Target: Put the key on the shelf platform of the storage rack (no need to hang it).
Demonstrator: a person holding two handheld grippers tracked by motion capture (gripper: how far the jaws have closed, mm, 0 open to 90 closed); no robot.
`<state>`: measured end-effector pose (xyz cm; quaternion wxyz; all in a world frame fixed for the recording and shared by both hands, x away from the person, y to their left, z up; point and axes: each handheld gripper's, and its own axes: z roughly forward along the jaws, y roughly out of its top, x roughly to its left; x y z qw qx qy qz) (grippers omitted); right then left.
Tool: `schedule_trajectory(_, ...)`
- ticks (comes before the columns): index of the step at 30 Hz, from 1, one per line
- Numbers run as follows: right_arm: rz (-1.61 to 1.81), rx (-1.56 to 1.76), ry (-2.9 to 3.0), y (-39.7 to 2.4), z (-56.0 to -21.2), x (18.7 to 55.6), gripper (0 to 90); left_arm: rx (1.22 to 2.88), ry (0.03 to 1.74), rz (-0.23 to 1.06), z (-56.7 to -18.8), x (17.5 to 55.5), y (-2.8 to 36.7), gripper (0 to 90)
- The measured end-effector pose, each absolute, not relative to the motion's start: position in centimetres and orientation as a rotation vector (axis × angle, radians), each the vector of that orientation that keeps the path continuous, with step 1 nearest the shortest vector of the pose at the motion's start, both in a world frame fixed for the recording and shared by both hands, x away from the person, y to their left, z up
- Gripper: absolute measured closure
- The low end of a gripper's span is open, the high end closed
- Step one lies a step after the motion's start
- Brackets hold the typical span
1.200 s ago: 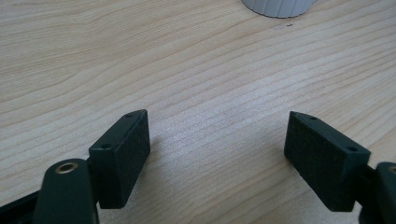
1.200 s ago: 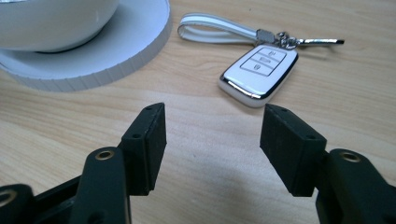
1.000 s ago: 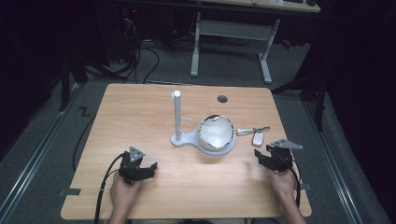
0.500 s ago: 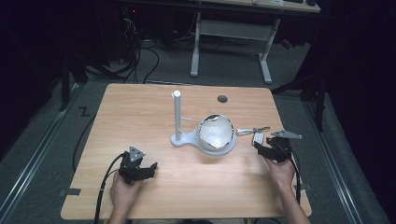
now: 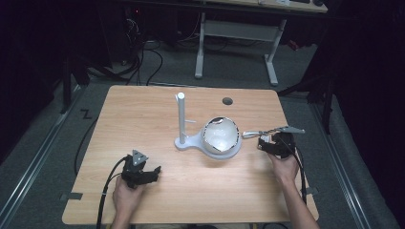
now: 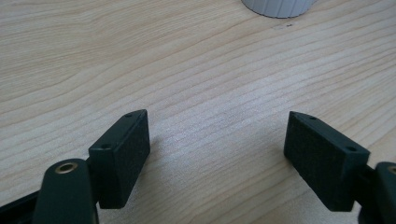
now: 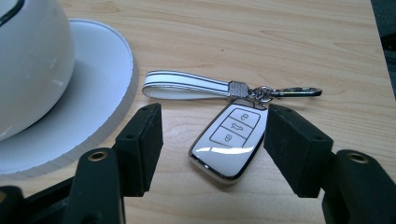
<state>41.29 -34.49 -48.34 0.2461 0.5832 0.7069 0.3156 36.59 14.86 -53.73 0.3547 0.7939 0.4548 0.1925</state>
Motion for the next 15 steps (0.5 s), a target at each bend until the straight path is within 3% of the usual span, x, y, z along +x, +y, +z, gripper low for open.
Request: schedule_trajectory(15, 0.815, 1.698, 1.904, -34.8, -50.3, 43.5, 36.4, 2.053, 1.175, 0.498, -53.7, 36.6, 14.9, 22.5)
